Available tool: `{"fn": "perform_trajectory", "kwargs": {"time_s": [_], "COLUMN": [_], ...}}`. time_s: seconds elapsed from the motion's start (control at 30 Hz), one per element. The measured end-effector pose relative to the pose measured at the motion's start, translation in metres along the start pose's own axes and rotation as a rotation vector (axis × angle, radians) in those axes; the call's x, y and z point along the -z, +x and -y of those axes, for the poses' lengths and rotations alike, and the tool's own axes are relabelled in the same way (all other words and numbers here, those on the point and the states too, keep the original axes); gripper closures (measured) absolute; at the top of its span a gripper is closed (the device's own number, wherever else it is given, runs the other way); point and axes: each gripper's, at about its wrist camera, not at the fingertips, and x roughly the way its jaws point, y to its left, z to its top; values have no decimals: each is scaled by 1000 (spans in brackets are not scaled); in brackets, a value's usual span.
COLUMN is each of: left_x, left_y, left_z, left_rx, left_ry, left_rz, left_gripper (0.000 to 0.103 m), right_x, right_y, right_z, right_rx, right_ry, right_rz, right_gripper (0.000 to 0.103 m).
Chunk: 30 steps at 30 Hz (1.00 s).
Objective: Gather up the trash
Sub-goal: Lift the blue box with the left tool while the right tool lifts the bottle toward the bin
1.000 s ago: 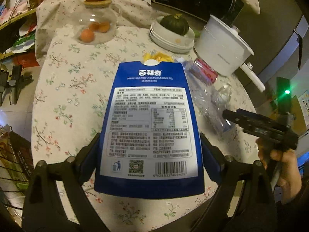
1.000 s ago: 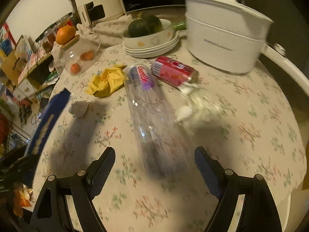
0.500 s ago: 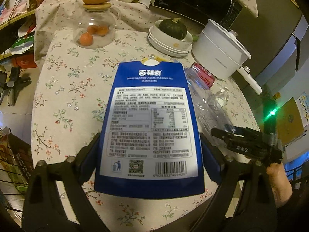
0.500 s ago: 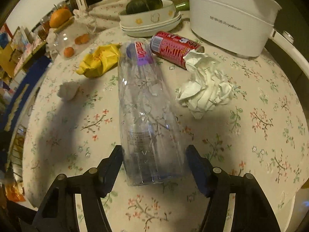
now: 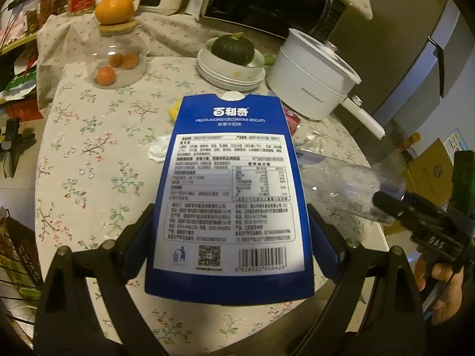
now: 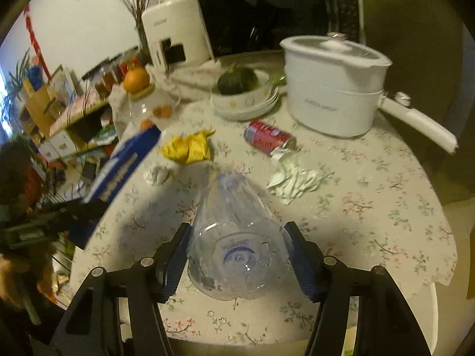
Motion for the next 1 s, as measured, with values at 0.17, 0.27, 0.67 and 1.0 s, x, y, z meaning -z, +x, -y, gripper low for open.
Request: {"fn": "perform_trajectory", "kwargs": {"time_s": [0.17, 0.27, 0.67, 1.0], "left_x": [4, 5, 13, 20], "left_y": [5, 7, 16, 25], "left_z": [15, 24, 61, 86], "left_rx": [13, 26, 63, 75], "left_ry": [34, 47, 119, 173], "left_rz": [-8, -11, -24, -44], "left_gripper": [10, 10, 10, 10], "right_x": [2, 1, -3, 11], "right_y": [-18, -33, -69, -104], "right_z": [24, 33, 57, 90], "right_rx": [6, 8, 39, 102], "right_ry": [87, 114, 156, 193], "right_rz": [50, 86, 184, 230], "right_gripper": [40, 40, 41, 41]}}
